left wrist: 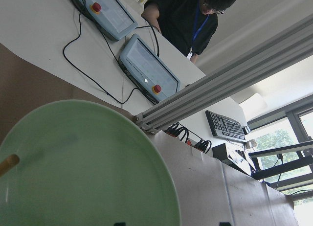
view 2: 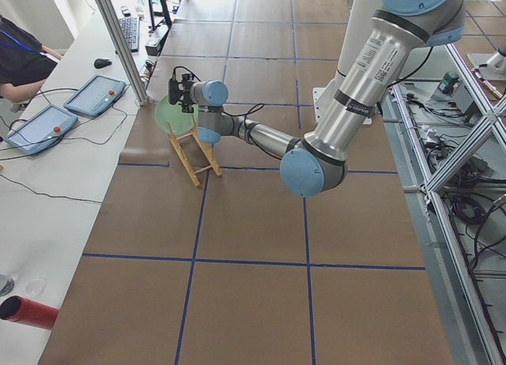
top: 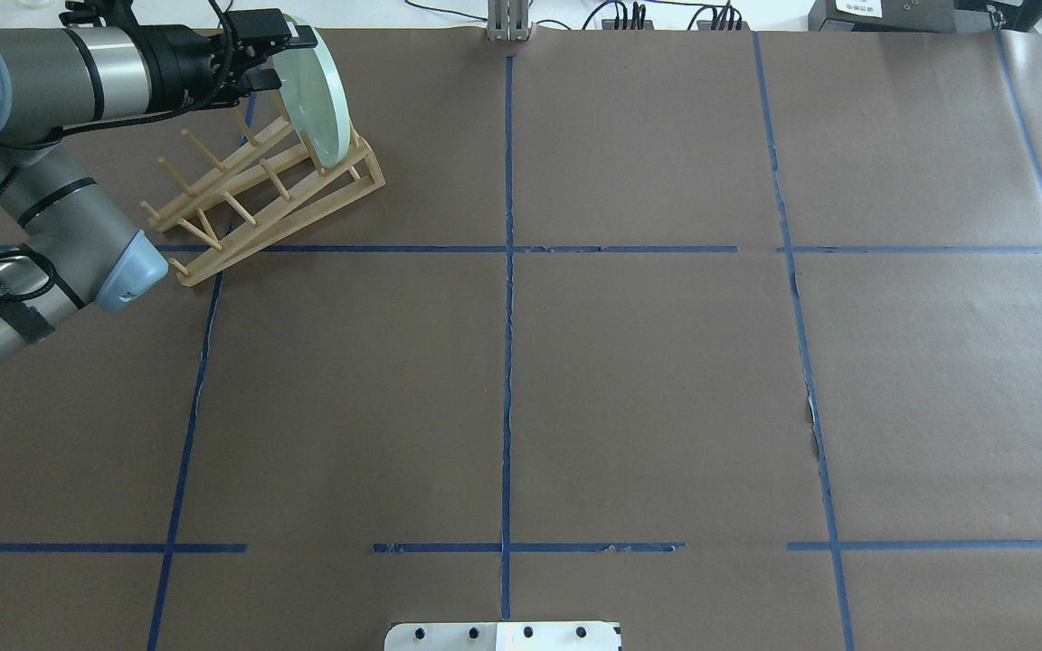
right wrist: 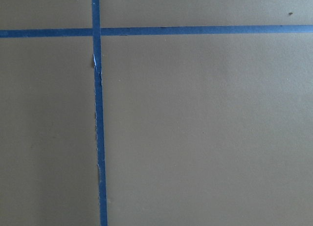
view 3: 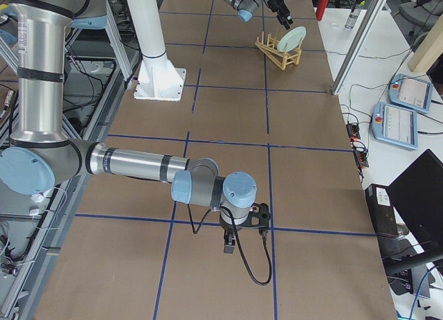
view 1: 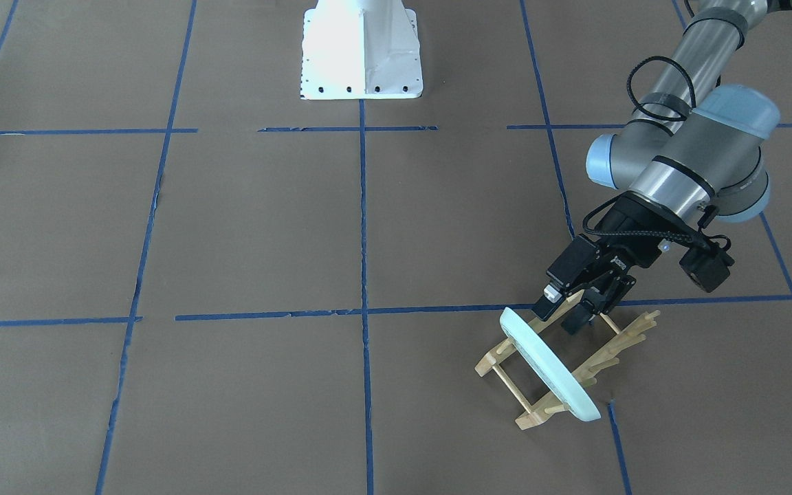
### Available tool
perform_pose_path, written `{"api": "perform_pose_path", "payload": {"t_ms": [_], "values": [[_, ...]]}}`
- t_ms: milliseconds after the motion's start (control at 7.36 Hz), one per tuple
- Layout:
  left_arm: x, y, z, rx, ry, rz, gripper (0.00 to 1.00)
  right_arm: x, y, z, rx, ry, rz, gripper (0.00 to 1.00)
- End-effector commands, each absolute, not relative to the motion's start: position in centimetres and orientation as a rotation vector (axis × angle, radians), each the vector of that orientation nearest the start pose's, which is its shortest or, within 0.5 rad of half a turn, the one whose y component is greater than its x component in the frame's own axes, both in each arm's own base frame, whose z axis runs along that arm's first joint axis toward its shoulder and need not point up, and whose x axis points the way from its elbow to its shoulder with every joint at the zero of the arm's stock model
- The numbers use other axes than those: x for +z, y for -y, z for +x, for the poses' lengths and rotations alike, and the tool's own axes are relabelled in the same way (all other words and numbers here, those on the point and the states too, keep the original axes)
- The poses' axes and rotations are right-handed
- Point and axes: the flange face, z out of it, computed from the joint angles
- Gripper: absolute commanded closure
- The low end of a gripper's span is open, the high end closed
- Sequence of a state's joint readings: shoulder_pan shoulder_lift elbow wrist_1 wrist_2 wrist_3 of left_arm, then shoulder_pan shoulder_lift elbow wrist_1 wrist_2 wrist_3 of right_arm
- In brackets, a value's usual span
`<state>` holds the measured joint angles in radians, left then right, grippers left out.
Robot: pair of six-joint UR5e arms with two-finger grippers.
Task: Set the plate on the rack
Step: 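Open the left gripper and withdraw it away from the rack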
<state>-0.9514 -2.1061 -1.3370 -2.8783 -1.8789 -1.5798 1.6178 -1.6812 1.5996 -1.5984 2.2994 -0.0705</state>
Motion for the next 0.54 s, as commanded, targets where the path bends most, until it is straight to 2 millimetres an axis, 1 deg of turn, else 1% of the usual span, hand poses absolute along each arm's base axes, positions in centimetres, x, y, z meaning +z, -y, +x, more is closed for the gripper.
{"api": "perform_pose_path", "payload": {"t_ms": [0,136,272,408], "values": [[30.8,63.0,29.1,-0.457,-1.38,0.313,0.01,70.2,43.1,8.7,0.017,0.733,-0.063,0.0],[30.5,62.7,27.0,-0.373,-1.271,0.323,0.01,70.1,43.1,8.8,0.018,0.733,-0.061,0.0],[31.4,61.3,26.1,-0.291,-1.134,0.314,0.01,70.2,43.1,8.7,0.017,0.733,-0.063,0.0],[31.8,59.8,25.1,-0.189,-0.985,0.281,0.01,70.2,43.1,8.8,0.018,0.733,-0.062,0.0]]}}
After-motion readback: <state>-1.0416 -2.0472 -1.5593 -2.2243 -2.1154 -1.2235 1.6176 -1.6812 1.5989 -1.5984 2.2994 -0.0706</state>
